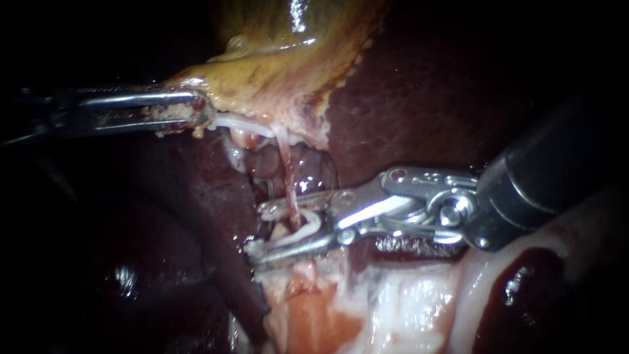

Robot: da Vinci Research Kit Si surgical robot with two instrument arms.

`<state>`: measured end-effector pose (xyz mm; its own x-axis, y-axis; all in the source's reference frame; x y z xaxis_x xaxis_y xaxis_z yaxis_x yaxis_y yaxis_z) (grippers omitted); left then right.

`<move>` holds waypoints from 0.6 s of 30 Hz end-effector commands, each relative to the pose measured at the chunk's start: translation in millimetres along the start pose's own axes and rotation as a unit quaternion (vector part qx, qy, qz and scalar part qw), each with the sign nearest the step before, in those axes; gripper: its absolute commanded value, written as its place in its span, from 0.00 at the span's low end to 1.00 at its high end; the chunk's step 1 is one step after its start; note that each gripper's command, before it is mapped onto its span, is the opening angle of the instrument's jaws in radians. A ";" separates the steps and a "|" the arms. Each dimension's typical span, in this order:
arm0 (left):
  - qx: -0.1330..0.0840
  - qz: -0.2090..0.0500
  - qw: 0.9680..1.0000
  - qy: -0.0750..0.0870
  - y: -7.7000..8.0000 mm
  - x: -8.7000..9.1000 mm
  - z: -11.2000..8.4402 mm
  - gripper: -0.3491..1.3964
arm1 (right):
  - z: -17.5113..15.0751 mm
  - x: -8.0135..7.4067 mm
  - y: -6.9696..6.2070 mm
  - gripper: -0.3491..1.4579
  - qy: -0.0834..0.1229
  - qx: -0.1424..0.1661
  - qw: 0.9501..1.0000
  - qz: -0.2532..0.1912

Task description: Clipping second clip right tube

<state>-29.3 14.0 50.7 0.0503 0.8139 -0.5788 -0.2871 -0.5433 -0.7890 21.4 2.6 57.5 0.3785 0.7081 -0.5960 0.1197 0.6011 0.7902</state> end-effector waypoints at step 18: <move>0.000 0.000 1.000 0.000 -0.1 -0.1 -0.1 0.00 | -0.5 1.1 -2.2 0.40 0.004 0.018 1.000 0.015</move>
<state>-29.2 13.9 50.8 0.0499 0.8136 -0.5792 -0.2870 -0.5438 -0.7886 20.9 2.3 55.2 0.3753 0.7365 -0.5628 0.1394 0.5554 0.8198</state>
